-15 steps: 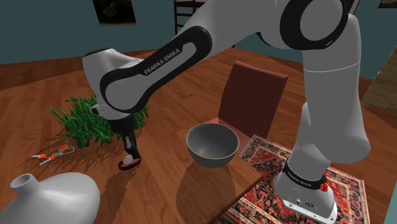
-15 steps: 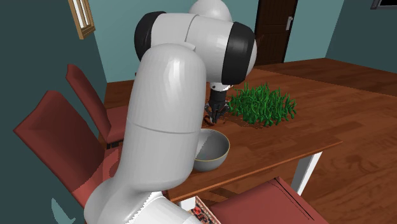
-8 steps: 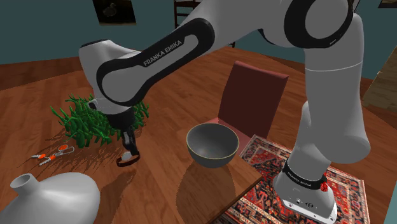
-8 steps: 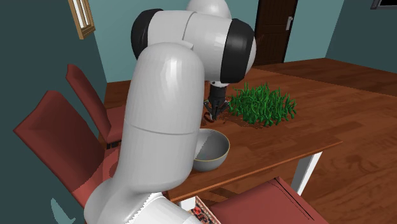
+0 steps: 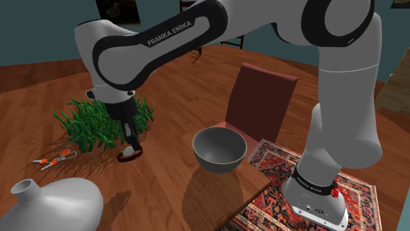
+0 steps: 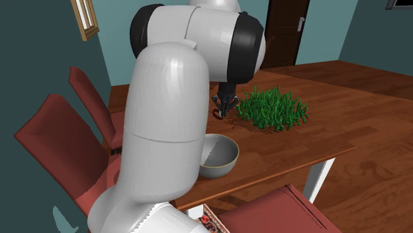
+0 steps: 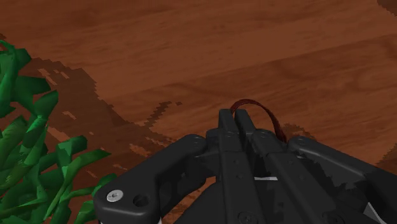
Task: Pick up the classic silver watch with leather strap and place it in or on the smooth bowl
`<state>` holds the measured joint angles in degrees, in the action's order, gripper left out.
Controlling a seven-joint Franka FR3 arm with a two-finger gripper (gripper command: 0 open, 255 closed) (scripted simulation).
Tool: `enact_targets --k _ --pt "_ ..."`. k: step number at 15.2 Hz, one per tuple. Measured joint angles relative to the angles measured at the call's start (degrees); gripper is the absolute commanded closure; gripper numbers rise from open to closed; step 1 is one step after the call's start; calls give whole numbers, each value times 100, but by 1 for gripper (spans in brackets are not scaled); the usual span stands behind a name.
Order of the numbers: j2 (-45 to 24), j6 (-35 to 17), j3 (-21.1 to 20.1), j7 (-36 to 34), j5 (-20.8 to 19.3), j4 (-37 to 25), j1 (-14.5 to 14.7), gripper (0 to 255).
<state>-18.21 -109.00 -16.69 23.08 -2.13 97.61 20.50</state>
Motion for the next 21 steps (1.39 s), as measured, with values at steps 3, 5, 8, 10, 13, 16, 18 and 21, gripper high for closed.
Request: enact_targets --k 3,5,8,10,13,16,18,21 --pt "46 224 -5 8 15 -180 -3 255" --pt "83 358 -14 -1 26 -279 3 255" --pt "135 562 -17 10 42 -433 -4 255" --pt "168 703 -24 1 52 -542 2 255" --pt "172 945 -27 1 54 -781 6 255" --pt "187 1144 -35 -13 59 -966 17 255" --pt "211 1309 -32 4 66 -1108 7 255" --pt "338 1428 -37 18 101 -1101 -12 255"
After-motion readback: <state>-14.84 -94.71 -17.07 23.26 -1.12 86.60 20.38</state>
